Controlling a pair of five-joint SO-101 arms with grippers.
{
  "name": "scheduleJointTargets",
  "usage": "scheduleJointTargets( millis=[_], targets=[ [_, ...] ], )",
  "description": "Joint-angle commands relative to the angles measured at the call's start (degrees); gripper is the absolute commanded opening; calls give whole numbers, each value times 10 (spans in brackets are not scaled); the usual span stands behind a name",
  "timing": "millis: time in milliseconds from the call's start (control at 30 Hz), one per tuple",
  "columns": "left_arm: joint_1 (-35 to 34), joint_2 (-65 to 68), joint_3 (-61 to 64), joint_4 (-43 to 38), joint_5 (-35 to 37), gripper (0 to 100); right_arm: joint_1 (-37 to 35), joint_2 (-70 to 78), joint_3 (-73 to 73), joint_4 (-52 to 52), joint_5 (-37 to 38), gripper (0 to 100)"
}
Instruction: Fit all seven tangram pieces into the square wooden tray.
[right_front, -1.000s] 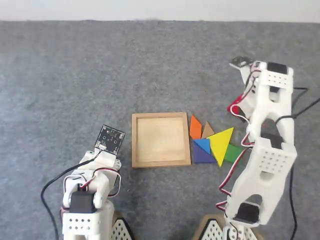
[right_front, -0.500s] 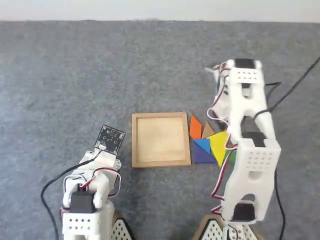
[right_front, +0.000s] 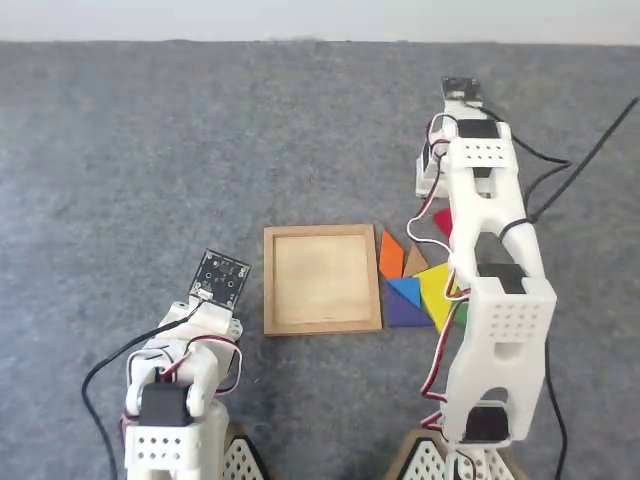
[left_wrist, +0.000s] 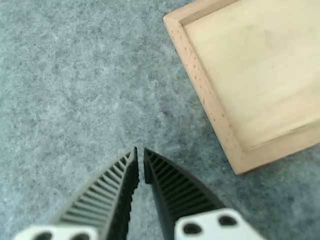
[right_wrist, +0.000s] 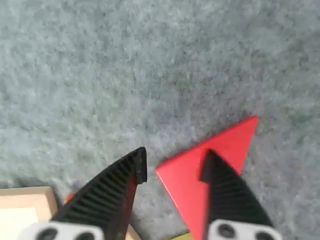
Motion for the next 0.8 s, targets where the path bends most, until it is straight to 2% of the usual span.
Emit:
scheduleJointTargets(
  millis=[0, 133, 200, 467, 767],
  targets=[
    [-3, -13, -5, 3, -4, 19, -7, -28, -1, -7, 25, 185],
    [-3, -13, -5, 3, -4, 19, 10, 7, -4, -3, 0, 326],
    [-3, -13, -5, 3, -4, 19, 15, 17, -4, -1, 1, 355],
    [-3, -13, -5, 3, -4, 19, 0, 24, -4, 0, 20, 355],
    [-3, -13, -5, 3, -4, 19, 24, 58, -6, 0, 25, 355]
  ],
)
